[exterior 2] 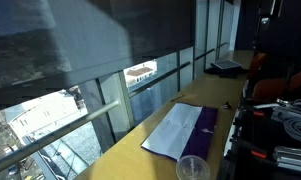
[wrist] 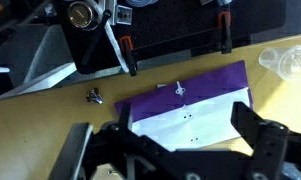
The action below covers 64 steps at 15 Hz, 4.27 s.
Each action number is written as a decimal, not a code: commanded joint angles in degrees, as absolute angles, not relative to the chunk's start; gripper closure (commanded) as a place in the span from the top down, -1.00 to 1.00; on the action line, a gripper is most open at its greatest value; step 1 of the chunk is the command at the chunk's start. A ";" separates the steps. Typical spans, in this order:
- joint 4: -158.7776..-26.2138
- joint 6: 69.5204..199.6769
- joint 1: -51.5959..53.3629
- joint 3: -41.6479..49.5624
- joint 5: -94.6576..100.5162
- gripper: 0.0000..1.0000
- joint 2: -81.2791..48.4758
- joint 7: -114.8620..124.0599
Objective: Close the book
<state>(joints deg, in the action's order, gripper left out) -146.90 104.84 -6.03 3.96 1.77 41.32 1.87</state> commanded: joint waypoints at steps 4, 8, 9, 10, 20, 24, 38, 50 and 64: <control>-146.65 104.73 -6.00 4.00 1.78 1.00 41.29 1.87; -146.65 104.73 -6.00 4.00 1.78 1.00 41.29 1.87; -146.65 104.73 -6.00 4.00 1.78 1.00 41.29 1.87; -146.65 104.73 -6.00 4.00 1.78 1.00 41.29 1.87; -146.97 124.54 -3.22 8.59 -5.72 1.00 31.70 -3.27; -141.33 132.84 -0.10 12.72 -16.06 1.00 20.33 -9.55; -112.49 130.40 -15.23 7.60 -40.16 1.00 -19.84 -35.42; -100.90 124.86 -21.95 5.01 -38.20 1.00 -37.16 -51.67; -76.32 130.02 -23.29 -1.21 -25.60 1.00 -60.32 -48.34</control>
<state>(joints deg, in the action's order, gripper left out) -81.96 128.89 -21.40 1.78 -28.40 -56.23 -48.94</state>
